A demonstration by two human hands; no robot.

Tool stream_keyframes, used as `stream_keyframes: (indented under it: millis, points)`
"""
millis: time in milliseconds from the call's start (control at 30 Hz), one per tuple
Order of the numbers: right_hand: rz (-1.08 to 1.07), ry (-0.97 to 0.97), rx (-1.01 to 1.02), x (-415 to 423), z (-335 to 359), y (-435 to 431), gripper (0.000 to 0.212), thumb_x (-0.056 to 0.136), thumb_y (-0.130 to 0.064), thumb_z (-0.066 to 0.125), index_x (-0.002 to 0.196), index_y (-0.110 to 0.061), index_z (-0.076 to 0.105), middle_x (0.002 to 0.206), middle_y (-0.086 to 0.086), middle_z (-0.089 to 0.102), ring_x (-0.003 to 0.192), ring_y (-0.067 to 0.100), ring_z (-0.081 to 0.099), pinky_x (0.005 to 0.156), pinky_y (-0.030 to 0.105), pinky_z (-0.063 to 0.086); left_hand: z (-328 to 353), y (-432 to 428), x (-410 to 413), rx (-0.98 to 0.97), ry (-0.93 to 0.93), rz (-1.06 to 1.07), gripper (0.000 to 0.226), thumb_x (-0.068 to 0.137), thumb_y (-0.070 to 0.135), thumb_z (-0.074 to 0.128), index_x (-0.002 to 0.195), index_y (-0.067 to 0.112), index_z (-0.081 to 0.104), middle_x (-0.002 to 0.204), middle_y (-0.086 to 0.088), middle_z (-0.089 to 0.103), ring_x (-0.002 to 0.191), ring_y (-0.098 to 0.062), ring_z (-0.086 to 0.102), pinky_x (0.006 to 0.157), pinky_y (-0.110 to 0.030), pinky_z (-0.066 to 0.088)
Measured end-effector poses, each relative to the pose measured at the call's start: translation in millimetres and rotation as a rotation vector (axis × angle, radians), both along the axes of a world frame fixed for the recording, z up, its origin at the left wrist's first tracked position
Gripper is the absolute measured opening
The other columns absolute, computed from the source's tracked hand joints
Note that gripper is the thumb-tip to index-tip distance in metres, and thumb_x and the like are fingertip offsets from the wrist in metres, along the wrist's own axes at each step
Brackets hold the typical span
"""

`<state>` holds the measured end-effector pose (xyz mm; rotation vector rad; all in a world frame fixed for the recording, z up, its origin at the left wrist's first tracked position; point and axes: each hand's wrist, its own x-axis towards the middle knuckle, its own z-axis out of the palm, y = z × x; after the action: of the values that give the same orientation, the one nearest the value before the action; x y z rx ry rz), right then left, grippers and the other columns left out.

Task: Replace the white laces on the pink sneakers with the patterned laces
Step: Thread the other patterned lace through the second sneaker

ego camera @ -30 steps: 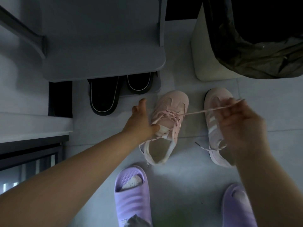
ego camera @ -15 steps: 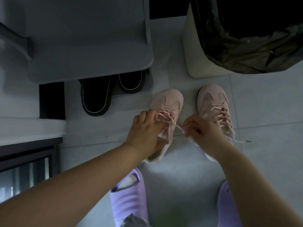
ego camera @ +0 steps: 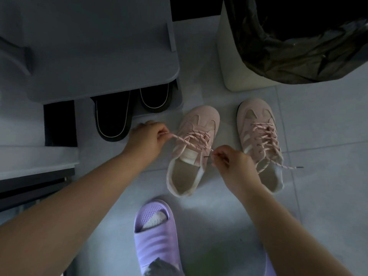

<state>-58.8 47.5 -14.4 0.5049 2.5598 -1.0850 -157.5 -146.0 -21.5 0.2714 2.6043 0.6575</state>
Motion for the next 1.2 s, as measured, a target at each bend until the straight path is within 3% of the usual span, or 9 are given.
stream_keyframes:
  millis: [133, 233, 500, 600, 700, 800, 933, 1067, 1200]
  points:
    - [0.014, -0.039, 0.026, 0, -2, -1, 0.014, 0.09, -0.021, 0.053, 0.093, -0.016, 0.066, 0.084, 0.005, 0.072, 0.081, 0.027, 0.063, 0.069, 0.032, 0.048, 1, 13, 17, -0.03, 0.307, -0.323, 0.032, 0.075, 0.031, 0.048, 0.106, 0.026, 0.053, 0.1, -0.008, 0.059, 0.094, -0.026, 0.045, 0.079, -0.034, 0.03]
    - [0.046, -0.029, 0.059, 0, -2, -2, 0.015, 0.09, -0.022, 0.053, 0.095, -0.016, 0.066, 0.086, 0.006, 0.071, 0.081, 0.029, 0.063, 0.066, 0.03, 0.044, 5, 33, 37, -0.069, 0.127, -0.392, 0.026, 0.082, 0.024, 0.056, 0.108, 0.027, 0.061, 0.11, -0.003, 0.051, 0.103, -0.022, 0.035, 0.079, -0.03, 0.021]
    - [0.035, 0.012, 0.017, -5, -4, -9, 0.012, 0.087, -0.015, 0.059, 0.088, -0.015, 0.071, 0.09, 0.005, 0.071, 0.084, 0.025, 0.063, 0.066, 0.027, 0.039, 0, 59, 47, -0.124, -0.082, -0.218, 0.028, 0.089, 0.029, 0.051, 0.114, 0.033, 0.061, 0.119, 0.0, 0.046, 0.113, -0.025, 0.034, 0.073, -0.027, 0.014]
    - [-0.081, -0.002, -0.055, -8, -7, -10, 0.005, 0.081, -0.022, 0.067, 0.084, -0.018, 0.067, 0.08, -0.003, 0.066, 0.074, 0.016, 0.061, 0.056, 0.012, 0.037, 0, 57, 41, -0.127, -0.073, -0.223, 0.025, 0.089, 0.03, 0.054, 0.111, 0.035, 0.063, 0.116, 0.004, 0.052, 0.113, -0.023, 0.037, 0.072, -0.026, 0.013]
    - [-0.106, -0.097, -0.087, -9, -9, -11, 0.039, 0.071, -0.037, 0.075, 0.098, -0.021, 0.051, 0.087, -0.011, 0.049, 0.075, 0.005, 0.05, 0.056, 0.012, 0.033, -2, 56, 38, -0.05, -0.077, -0.179, 0.018, 0.084, 0.024, 0.061, 0.099, 0.027, 0.07, 0.111, 0.003, 0.059, 0.11, -0.025, 0.043, 0.082, -0.027, 0.026]
    - [0.001, -0.219, -0.04, -12, -14, -7, 0.055, 0.067, -0.044, 0.077, 0.112, -0.021, 0.055, 0.103, -0.003, 0.04, 0.103, 0.018, 0.047, 0.078, 0.023, 0.034, -6, 49, 37, 0.087, -0.104, -0.1, 0.013, 0.075, 0.011, 0.068, 0.086, 0.018, 0.074, 0.094, 0.0, 0.062, 0.099, -0.026, 0.049, 0.082, -0.027, 0.035]
    - [0.114, -0.331, -0.08, -20, -18, -5, 0.031, 0.065, -0.053, 0.075, 0.075, -0.03, 0.057, 0.095, 0.005, 0.047, 0.095, 0.024, 0.047, 0.073, 0.024, 0.031, -10, 42, 39, 0.195, -0.104, -0.098, 0.012, 0.071, 0.006, 0.071, 0.081, 0.012, 0.075, 0.081, 0.001, 0.059, 0.088, -0.025, 0.054, 0.073, -0.024, 0.037]
    - [0.033, -0.323, -0.094, -23, -21, 5, 0.037, 0.059, -0.041, 0.073, 0.084, -0.015, 0.065, 0.096, 0.014, 0.059, 0.081, 0.023, 0.053, 0.062, 0.021, 0.033, -3, 27, 31, 0.336, -0.15, 0.036, 0.008, 0.069, 0.002, 0.074, 0.076, 0.007, 0.073, 0.075, -0.002, 0.061, 0.066, -0.006, 0.052, 0.062, -0.016, 0.036]
    - [-0.1, -0.328, -0.158, -19, -22, 11, 0.019, 0.068, -0.022, 0.068, 0.075, -0.012, 0.054, 0.086, 0.01, 0.055, 0.068, 0.021, 0.049, 0.053, 0.023, 0.033, 8, -5, 20, 0.544, -0.238, 0.272, 0.022, 0.069, -0.002, 0.073, 0.069, 0.02, 0.066, 0.076, 0.008, 0.056, 0.069, 0.01, 0.055, 0.072, -0.003, 0.037]
